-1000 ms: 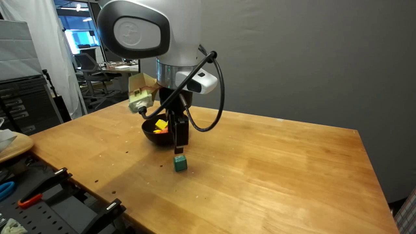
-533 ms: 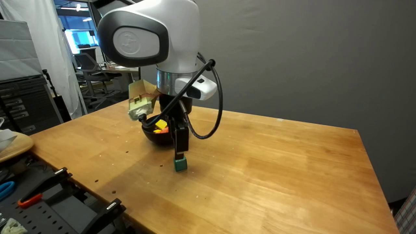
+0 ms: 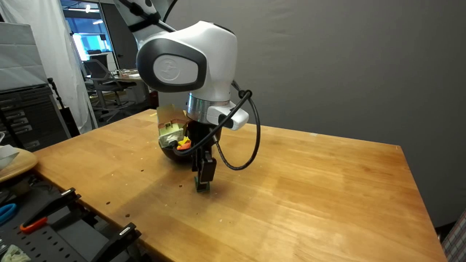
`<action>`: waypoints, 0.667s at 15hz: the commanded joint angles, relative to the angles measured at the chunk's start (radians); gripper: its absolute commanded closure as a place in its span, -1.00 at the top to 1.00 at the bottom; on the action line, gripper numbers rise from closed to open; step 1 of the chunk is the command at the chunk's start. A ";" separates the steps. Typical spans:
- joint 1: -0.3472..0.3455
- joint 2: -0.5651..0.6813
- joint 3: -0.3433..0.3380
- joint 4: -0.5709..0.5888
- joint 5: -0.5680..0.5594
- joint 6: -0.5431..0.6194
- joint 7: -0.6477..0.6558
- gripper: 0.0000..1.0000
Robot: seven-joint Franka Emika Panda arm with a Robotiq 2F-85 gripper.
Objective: Put all the blocks in the bowl
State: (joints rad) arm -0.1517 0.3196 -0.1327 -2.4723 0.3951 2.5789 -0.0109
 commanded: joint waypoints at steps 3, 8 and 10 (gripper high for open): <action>-0.023 0.020 0.011 0.048 -0.028 -0.067 0.025 -0.46; 0.025 -0.217 0.002 -0.107 -0.106 0.003 0.022 -0.85; 0.055 -0.307 -0.002 -0.151 -0.205 0.036 0.061 -0.85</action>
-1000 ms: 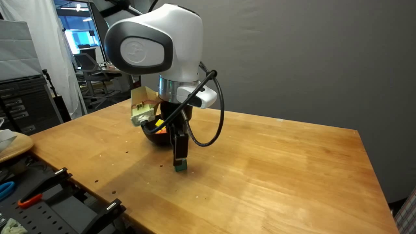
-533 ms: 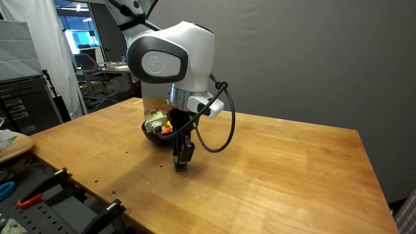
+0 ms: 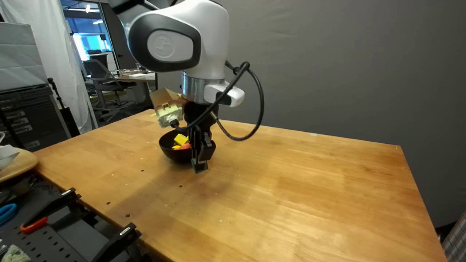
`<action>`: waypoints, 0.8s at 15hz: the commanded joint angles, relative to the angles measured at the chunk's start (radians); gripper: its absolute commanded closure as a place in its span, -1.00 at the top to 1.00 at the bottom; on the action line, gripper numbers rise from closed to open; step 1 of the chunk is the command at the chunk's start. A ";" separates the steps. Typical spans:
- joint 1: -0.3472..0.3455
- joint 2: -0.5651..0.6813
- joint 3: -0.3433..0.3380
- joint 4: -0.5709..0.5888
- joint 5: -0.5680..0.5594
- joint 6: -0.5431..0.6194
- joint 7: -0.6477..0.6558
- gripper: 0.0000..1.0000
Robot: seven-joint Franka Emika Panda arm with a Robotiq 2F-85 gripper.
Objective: Put all the blocks in the bowl
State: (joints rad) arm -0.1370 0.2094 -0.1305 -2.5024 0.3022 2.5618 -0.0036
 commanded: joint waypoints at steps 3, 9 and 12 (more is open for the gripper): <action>0.082 -0.334 0.040 -0.140 -0.254 0.027 0.121 -0.85; 0.166 -0.244 0.123 0.027 -0.152 -0.030 0.018 -0.85; 0.169 -0.149 0.122 0.100 -0.053 -0.085 -0.064 -0.53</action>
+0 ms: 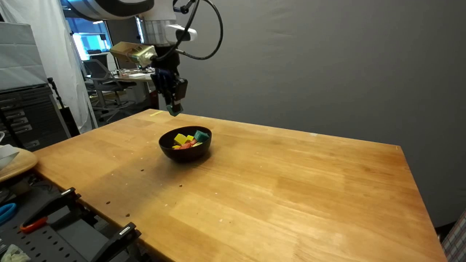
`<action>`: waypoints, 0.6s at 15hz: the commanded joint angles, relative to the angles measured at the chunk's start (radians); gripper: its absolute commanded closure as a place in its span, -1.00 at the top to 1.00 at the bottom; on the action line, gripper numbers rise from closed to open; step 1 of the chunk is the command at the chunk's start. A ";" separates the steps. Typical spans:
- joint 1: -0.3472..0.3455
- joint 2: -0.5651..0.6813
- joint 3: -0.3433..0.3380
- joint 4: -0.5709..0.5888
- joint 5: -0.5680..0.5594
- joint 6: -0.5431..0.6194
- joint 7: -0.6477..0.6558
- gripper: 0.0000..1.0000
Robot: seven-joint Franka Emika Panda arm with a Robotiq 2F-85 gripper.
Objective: Put all the blocks in the bowl
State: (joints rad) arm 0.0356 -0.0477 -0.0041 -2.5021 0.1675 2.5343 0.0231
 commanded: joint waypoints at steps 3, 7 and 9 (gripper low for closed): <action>-0.021 0.186 0.010 0.159 0.134 -0.132 -0.142 0.21; -0.043 0.164 0.039 0.176 0.237 -0.389 -0.271 0.87; -0.049 0.105 0.040 0.159 0.264 -0.537 -0.321 1.00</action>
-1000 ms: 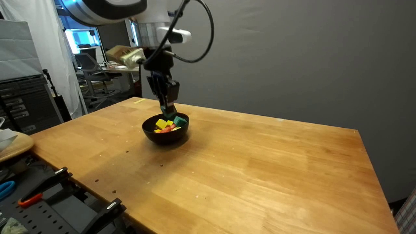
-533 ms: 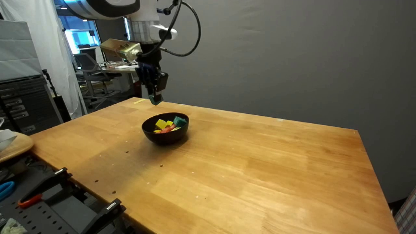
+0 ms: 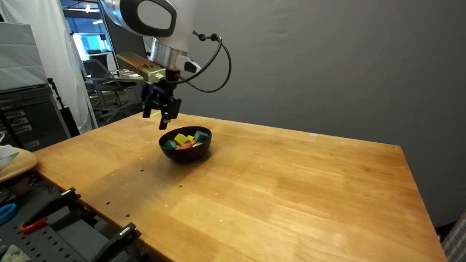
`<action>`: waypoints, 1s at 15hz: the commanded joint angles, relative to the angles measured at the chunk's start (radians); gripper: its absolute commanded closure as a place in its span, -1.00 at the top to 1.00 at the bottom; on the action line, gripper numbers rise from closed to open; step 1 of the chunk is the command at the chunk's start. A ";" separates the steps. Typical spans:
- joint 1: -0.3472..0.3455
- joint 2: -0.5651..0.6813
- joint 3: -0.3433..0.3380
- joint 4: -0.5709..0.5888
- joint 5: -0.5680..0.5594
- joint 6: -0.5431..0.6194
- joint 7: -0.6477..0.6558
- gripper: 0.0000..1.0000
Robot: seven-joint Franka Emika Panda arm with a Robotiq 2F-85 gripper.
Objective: Put all the blocks in the bowl
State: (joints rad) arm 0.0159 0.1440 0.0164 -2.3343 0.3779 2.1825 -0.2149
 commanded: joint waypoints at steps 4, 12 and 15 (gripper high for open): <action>-0.013 -0.085 0.004 -0.005 0.050 -0.295 -0.073 1.00; -0.030 -0.356 -0.021 -0.240 -0.046 -0.339 -0.120 1.00; -0.045 -0.481 -0.058 -0.373 -0.092 -0.293 -0.160 1.00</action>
State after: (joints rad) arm -0.0083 -0.1398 -0.0057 -2.5409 0.3205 1.8518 -0.3250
